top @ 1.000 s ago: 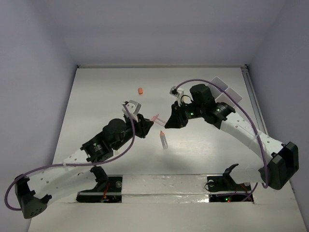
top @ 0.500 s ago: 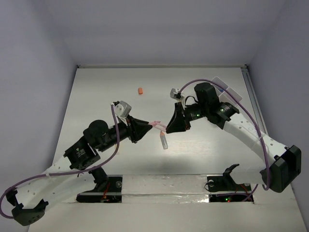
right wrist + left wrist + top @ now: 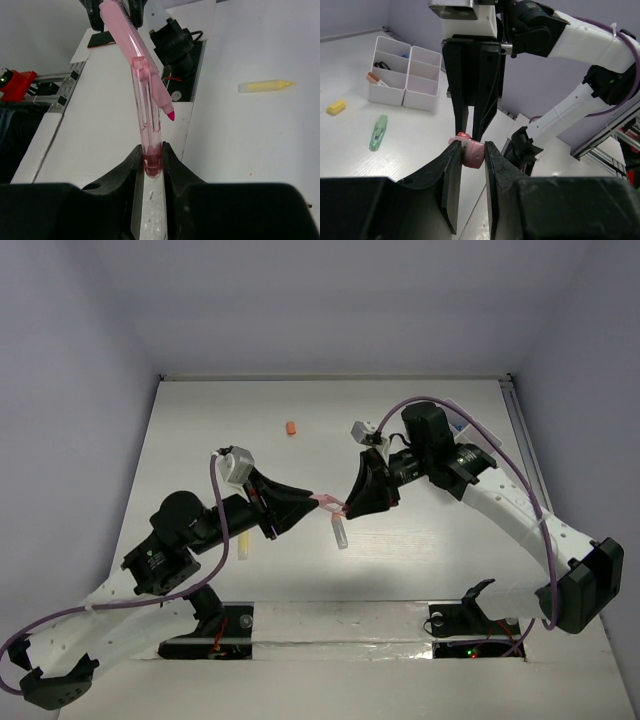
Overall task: Sort the stationery into containers
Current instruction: Close the pen cap on the pen, then place the pen in the storage box.
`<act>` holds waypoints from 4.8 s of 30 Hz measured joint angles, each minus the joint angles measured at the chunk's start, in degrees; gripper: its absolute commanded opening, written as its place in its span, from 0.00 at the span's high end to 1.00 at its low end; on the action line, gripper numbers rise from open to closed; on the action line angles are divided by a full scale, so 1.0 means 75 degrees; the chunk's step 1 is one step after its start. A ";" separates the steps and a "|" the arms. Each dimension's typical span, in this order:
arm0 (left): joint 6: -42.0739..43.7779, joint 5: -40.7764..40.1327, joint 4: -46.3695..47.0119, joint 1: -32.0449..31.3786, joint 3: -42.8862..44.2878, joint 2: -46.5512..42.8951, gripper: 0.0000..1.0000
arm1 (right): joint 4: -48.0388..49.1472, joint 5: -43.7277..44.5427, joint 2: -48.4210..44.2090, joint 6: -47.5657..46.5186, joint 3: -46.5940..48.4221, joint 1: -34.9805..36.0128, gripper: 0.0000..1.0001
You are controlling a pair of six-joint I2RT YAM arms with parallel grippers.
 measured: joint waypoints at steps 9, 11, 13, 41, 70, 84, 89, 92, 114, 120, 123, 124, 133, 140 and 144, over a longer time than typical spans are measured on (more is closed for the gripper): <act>-0.0379 0.0265 0.0510 0.0000 0.0015 0.0003 1.00 | 0.0015 -0.0458 0.0119 -0.0402 0.0277 0.0009 1.00; -0.0446 0.0291 0.0609 0.0000 0.0015 0.0000 1.00 | 0.0032 -0.0536 0.0134 -0.0431 0.0329 0.0009 1.00; -0.0530 0.0361 0.0711 0.0000 0.0012 0.0006 1.00 | 0.0105 -0.0624 0.0137 -0.0446 0.0332 0.0009 1.00; -0.0799 -0.0038 0.1638 0.0032 -0.0251 0.0157 1.00 | 0.5671 -0.0793 -0.0239 0.3835 -0.1373 0.0050 1.00; -0.1518 -0.0851 0.2809 -0.0047 -0.0994 0.0119 1.00 | 0.8746 0.0673 -0.0749 0.7093 -0.2390 0.0108 1.00; -0.2017 -0.1017 0.3955 0.0000 -0.1346 0.0306 1.00 | 0.7487 0.1271 -0.1055 0.6423 -0.2072 0.0312 1.00; -0.1982 -0.1224 0.4167 -0.0055 -0.1346 0.0501 1.00 | 0.7224 0.1288 -0.0968 0.6368 -0.1906 0.0312 1.00; -0.1897 -0.1661 0.4307 -0.0221 -0.1343 0.0688 1.00 | 0.6883 0.1276 -0.0822 0.6327 -0.1719 0.0321 1.00; -0.1845 -0.3022 0.4724 -0.0504 -0.1629 0.0487 1.00 | 0.5362 0.1533 -0.0248 0.5963 -0.0510 0.0475 1.00; -0.1900 -0.3206 0.5030 -0.0504 -0.1690 0.0446 1.00 | 0.5313 0.1049 0.0099 0.6219 0.0052 0.0224 1.00; -0.1915 -0.3331 0.4975 -0.0501 -0.1751 0.0443 1.00 | 0.5630 0.0749 0.0198 0.6490 0.0096 -0.0119 1.00; -0.1920 -0.3363 0.4881 -0.0501 -0.1754 0.0434 1.00 | 0.5721 0.0699 0.0207 0.6548 0.0102 -0.0198 1.00; -0.1810 -0.3535 0.3529 -0.0560 -0.1603 0.0160 0.97 | 0.6228 0.0950 0.0140 0.6502 -0.0344 -0.0423 1.00; -0.1542 -0.3462 0.2261 -0.0691 -0.1530 -0.0119 0.60 | 0.6231 0.1513 0.0044 0.6341 -0.0641 -0.0408 1.00; -0.1364 -0.3171 0.1169 -0.0877 -0.1533 -0.0181 0.37 | 0.6443 0.2066 0.0035 0.6353 -0.0641 -0.0568 1.00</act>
